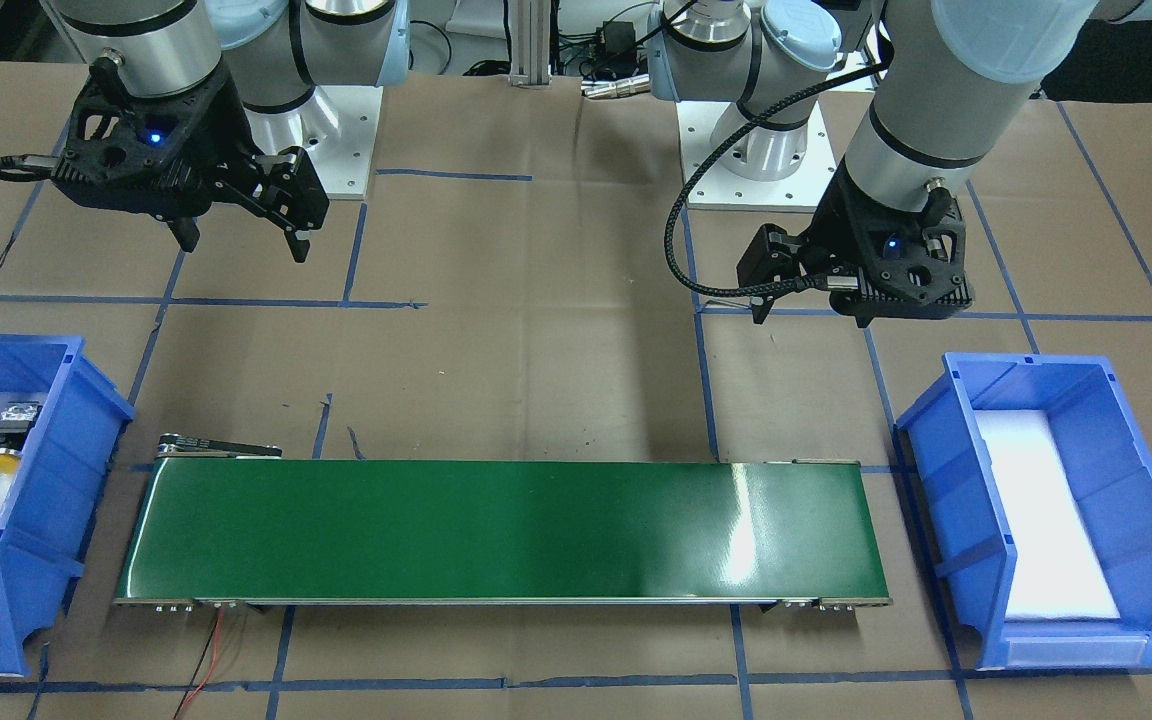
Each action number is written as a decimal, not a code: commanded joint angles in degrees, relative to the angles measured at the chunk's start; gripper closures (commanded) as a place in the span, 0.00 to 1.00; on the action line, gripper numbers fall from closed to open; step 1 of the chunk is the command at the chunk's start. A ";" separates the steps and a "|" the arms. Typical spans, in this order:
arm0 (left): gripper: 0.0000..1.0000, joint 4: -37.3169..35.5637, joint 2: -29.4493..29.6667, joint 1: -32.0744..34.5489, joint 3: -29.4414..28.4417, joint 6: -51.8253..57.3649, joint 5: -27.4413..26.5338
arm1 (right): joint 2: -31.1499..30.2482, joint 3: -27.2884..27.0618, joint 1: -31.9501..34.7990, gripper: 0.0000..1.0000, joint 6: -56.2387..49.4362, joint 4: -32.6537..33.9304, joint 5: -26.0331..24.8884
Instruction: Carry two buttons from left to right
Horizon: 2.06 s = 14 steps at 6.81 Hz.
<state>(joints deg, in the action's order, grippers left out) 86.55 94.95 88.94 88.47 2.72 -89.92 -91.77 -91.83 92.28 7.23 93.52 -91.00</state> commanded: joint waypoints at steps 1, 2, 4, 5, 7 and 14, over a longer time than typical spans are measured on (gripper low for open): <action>0.00 0.02 -0.03 0.00 0.04 0.00 0.01 | 0.01 -0.01 0.00 0.00 -0.29 0.00 -0.22; 0.00 0.02 -0.03 0.00 0.04 0.00 -0.08 | 0.01 -0.01 0.00 0.00 -0.38 0.00 -0.31; 0.00 0.02 -0.12 0.00 0.04 0.00 0.01 | 0.10 -0.01 0.00 0.00 -0.38 0.00 -0.14; 0.00 0.02 -0.03 0.00 0.04 0.00 0.10 | 0.10 -0.01 0.00 0.00 -0.29 0.08 -0.14; 0.00 0.02 -0.03 0.00 -0.05 0.00 0.10 | 0.19 -0.01 0.00 0.00 -0.38 0.09 -0.23; 0.00 0.02 -0.03 0.00 -0.05 0.00 0.19 | 1.16 -0.01 0.00 0.00 -0.29 0.26 -0.05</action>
